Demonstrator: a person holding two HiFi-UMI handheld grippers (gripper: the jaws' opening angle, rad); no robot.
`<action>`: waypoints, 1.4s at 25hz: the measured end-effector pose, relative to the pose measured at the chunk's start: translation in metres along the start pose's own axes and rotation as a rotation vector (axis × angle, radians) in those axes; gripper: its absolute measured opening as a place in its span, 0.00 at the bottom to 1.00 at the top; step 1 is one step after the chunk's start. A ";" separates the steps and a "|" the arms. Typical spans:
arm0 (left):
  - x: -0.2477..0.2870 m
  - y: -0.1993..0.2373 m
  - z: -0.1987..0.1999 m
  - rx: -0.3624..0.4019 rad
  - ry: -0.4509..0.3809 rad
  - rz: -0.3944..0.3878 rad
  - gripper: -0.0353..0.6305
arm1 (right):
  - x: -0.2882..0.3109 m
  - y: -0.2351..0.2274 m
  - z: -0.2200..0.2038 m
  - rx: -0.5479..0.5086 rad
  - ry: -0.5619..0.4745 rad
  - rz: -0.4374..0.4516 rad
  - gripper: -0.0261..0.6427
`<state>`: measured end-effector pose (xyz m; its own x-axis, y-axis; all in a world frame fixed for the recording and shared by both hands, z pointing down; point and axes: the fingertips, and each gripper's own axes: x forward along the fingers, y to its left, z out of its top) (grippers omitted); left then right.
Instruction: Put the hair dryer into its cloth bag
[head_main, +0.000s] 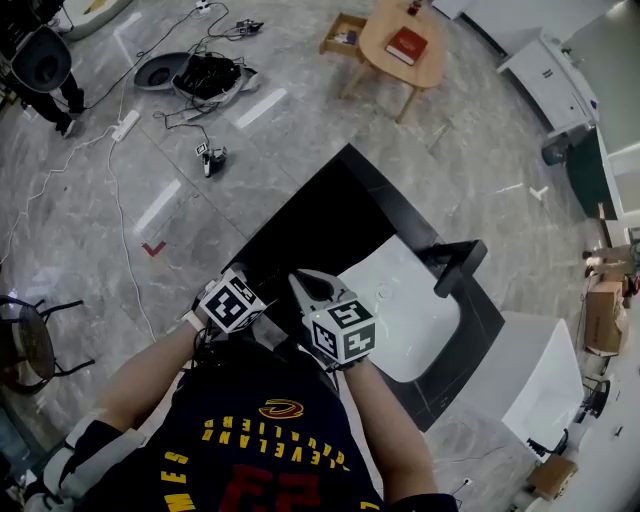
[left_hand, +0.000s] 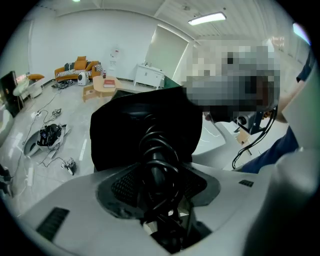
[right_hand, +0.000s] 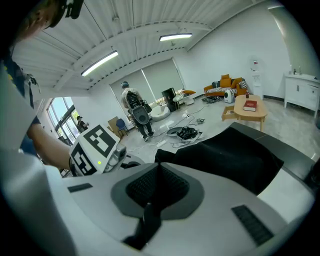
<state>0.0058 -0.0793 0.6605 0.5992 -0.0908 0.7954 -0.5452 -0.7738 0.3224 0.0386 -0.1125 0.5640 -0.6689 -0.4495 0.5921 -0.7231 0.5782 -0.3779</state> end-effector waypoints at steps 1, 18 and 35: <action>0.003 0.003 0.005 0.004 -0.001 0.006 0.39 | 0.000 -0.001 0.000 0.002 -0.001 -0.004 0.06; 0.045 0.023 0.059 0.020 -0.088 0.030 0.39 | -0.006 -0.007 0.009 0.029 -0.053 -0.018 0.06; 0.036 0.027 0.061 0.061 -0.175 0.043 0.52 | -0.006 -0.020 -0.003 0.073 -0.031 -0.062 0.06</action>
<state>0.0488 -0.1419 0.6663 0.6718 -0.2279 0.7048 -0.5390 -0.8030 0.2541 0.0577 -0.1191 0.5705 -0.6267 -0.5045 0.5938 -0.7731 0.4979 -0.3929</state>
